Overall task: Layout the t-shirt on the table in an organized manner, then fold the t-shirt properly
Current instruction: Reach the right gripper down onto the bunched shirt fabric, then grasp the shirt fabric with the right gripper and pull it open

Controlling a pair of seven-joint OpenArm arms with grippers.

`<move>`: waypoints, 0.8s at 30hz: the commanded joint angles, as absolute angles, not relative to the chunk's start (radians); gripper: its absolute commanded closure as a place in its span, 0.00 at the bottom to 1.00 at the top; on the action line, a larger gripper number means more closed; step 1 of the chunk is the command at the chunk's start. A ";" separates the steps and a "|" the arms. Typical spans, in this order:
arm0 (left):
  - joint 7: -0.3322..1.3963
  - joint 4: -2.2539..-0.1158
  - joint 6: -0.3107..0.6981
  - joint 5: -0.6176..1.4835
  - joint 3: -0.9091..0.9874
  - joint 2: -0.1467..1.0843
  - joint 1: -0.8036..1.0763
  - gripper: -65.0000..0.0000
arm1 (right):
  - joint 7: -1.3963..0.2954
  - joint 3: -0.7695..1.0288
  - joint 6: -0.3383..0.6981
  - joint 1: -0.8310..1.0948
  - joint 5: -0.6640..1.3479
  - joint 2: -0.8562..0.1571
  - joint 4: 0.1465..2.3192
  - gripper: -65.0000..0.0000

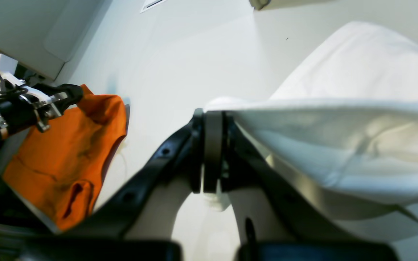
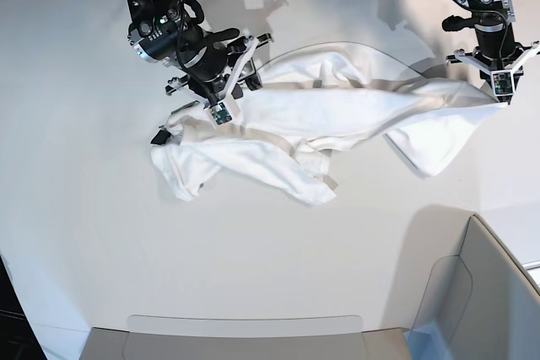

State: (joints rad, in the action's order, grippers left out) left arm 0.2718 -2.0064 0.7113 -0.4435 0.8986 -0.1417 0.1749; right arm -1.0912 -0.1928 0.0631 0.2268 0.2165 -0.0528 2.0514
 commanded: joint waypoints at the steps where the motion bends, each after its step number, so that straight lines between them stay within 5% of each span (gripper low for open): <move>1: 0.249 -2.023 0.698 -0.430 0.898 -0.142 0.173 1.00 | -1.076 -0.216 0.065 0.196 0.225 -0.051 2.064 0.70; 10: 0.249 -2.023 0.698 -0.432 0.898 -0.142 0.176 1.00 | -1.115 -0.354 0.054 -0.097 0.122 -0.025 1.985 0.70; 14: 0.249 -2.023 0.698 -0.432 0.898 -0.142 0.174 1.00 | -1.299 -0.410 0.054 -0.328 0.051 0.033 1.776 0.70; 24: 0.251 -2.022 0.698 -0.432 0.898 -0.142 0.173 1.00 | -1.337 -0.498 0.054 -0.529 0.022 0.117 1.400 0.70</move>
State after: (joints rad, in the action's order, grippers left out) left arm 0.2756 -2.0052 0.7082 -0.4435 0.8986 -0.1421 0.1776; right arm -1.3460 -0.5022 0.0551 -0.4973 0.0246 0.1062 1.3857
